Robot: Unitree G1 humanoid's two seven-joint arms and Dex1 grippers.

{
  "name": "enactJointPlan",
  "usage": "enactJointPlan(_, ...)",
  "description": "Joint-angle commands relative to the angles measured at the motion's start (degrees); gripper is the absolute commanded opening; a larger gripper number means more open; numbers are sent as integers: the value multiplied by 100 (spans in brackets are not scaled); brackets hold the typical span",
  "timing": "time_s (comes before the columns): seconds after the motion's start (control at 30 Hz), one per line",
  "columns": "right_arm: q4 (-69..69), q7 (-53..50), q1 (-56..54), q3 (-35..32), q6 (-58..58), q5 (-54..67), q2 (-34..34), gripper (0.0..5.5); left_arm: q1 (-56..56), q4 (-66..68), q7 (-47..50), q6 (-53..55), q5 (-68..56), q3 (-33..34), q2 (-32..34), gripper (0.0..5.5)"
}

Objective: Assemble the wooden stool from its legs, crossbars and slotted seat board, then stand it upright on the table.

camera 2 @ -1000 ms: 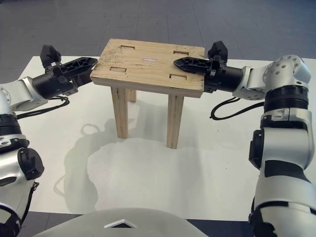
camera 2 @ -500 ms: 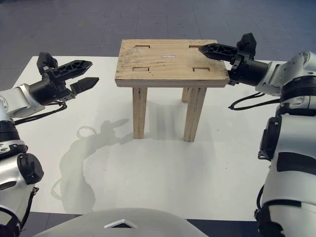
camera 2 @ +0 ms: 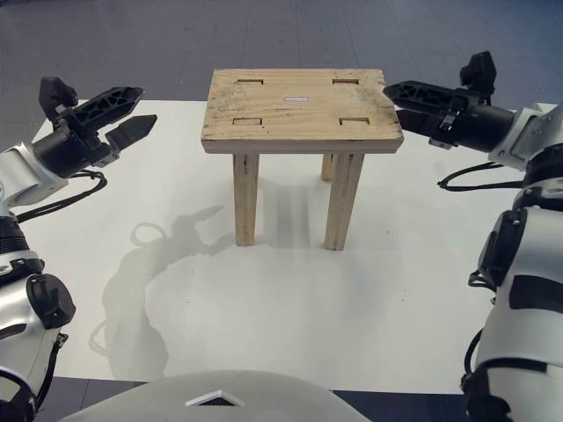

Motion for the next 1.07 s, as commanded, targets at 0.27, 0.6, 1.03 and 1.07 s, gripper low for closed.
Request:
enactJointPlan(0.27, -92, -2608, 1102, -1563, -2848, 5, 460, 548, 975, -260, 1814, -3819, 2398, -501, -1062, 504)
enactJointPlan(0.6, -1240, -5224, 3131, -824, -6127, -1186, 2790, 548, 1411, 1138, 2184, -7237, 4555, -1892, -2062, 504)
enactJointPlan(1.03, -2145, -6290, 3733, -688, -6392, -1368, 3400, 548, 1578, 1125, 2464, -7616, 4702, -1864, -2216, 504)
enactJointPlan(1.07, -2168, -6318, 3734, -698, -6362, -1380, 3396, 548, 1566, 1088, 2477, -7589, 4700, -1872, -2230, 504)
